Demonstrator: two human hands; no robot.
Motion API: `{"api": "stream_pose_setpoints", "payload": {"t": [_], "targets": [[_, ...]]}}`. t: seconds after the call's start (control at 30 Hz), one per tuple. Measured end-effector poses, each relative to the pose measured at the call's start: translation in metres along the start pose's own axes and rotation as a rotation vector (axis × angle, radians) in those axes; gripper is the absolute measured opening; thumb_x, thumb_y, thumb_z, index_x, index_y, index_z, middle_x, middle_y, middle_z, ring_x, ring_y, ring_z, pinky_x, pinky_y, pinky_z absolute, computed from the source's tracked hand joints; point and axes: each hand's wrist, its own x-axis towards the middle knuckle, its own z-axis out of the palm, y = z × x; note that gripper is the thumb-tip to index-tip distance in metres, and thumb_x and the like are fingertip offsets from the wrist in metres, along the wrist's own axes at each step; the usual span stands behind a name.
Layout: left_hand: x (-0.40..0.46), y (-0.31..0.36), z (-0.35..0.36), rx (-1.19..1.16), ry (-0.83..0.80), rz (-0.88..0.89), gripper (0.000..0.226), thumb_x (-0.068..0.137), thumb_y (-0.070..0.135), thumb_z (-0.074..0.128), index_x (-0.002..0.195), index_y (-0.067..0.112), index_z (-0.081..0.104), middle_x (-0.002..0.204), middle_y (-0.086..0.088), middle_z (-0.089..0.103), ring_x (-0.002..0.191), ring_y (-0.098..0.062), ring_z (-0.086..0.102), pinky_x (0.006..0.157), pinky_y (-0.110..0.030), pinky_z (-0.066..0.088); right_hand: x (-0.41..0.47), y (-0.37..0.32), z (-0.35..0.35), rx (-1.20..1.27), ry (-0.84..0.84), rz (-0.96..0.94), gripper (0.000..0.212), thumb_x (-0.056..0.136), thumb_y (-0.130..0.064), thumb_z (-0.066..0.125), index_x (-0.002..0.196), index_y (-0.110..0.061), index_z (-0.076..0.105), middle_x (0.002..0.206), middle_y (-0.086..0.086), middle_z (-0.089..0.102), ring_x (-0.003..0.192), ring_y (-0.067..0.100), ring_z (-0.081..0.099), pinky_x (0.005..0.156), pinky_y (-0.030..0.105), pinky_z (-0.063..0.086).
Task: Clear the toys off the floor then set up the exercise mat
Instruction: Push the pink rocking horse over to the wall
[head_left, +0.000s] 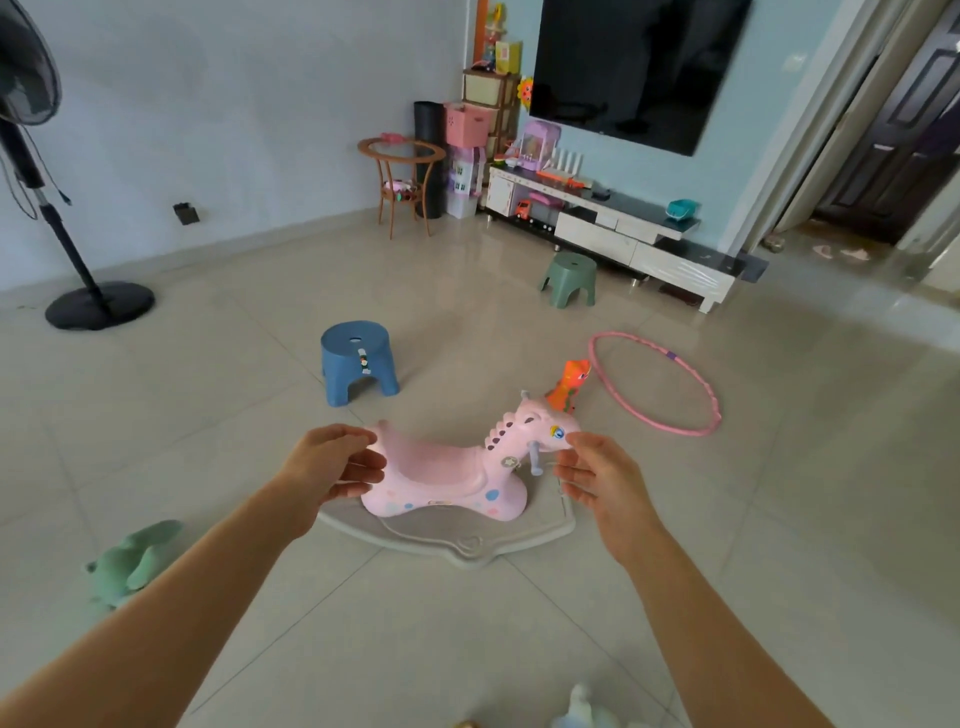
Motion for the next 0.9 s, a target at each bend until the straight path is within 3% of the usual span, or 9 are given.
{"api": "stream_pose_setpoints", "payload": {"t": [0.1, 0.2, 0.33, 0.47, 0.9], "targets": [[0.045, 0.011, 0.018, 0.005, 0.019, -0.024, 0.017, 0.094, 0.006, 0.045, 0.083, 0.009, 0.057, 0.053, -0.002, 0.065, 0.042, -0.01, 0.062, 0.057, -0.027, 0.048, 0.054, -0.001, 0.002, 0.015, 0.0, 0.046, 0.012, 0.092, -0.012, 0.051, 0.082, -0.017, 0.056, 0.076, 0.005, 0.057, 0.068, 0.018, 0.054, 0.062, 0.024, 0.042], [0.079, 0.022, 0.037, 0.029, 0.031, -0.05, 0.017, 0.095, 0.007, 0.044, 0.083, 0.009, 0.057, 0.07, -0.009, 0.063, 0.044, -0.01, 0.062, 0.058, -0.027, 0.048, 0.097, -0.008, 0.005, -0.004, -0.016, 0.094, 0.012, 0.093, -0.012, 0.05, 0.083, -0.016, 0.054, 0.075, 0.004, 0.056, 0.065, 0.016, 0.054, 0.058, 0.02, 0.041], [0.126, 0.034, 0.06, 0.025, 0.047, -0.086, 0.018, 0.095, 0.007, 0.044, 0.083, 0.009, 0.057, 0.075, -0.012, 0.061, 0.057, -0.019, 0.06, 0.06, -0.028, 0.047, 0.154, -0.015, 0.013, -0.004, -0.029, 0.123, 0.017, 0.093, -0.009, 0.049, 0.078, -0.016, 0.054, 0.073, 0.005, 0.055, 0.065, 0.018, 0.052, 0.061, 0.023, 0.037], [0.165, 0.038, 0.072, 0.032, 0.053, -0.131, 0.016, 0.094, 0.007, 0.045, 0.083, 0.009, 0.056, 0.074, -0.012, 0.061, 0.041, -0.008, 0.06, 0.061, -0.028, 0.046, 0.201, -0.008, 0.019, -0.045, -0.027, 0.15, 0.018, 0.091, -0.006, 0.05, 0.077, -0.015, 0.054, 0.071, 0.006, 0.055, 0.065, 0.02, 0.052, 0.06, 0.025, 0.037], [0.357, 0.039, 0.109, 0.069, 0.001, -0.282, 0.017, 0.093, 0.004, 0.044, 0.082, 0.009, 0.055, 0.07, -0.011, 0.06, 0.038, -0.009, 0.059, 0.056, -0.025, 0.046, 0.346, 0.034, 0.052, -0.252, 0.067, 0.271, 0.018, 0.088, -0.005, 0.051, 0.079, -0.02, 0.055, 0.072, 0.002, 0.06, 0.058, 0.007, 0.058, 0.058, 0.021, 0.04]]}}
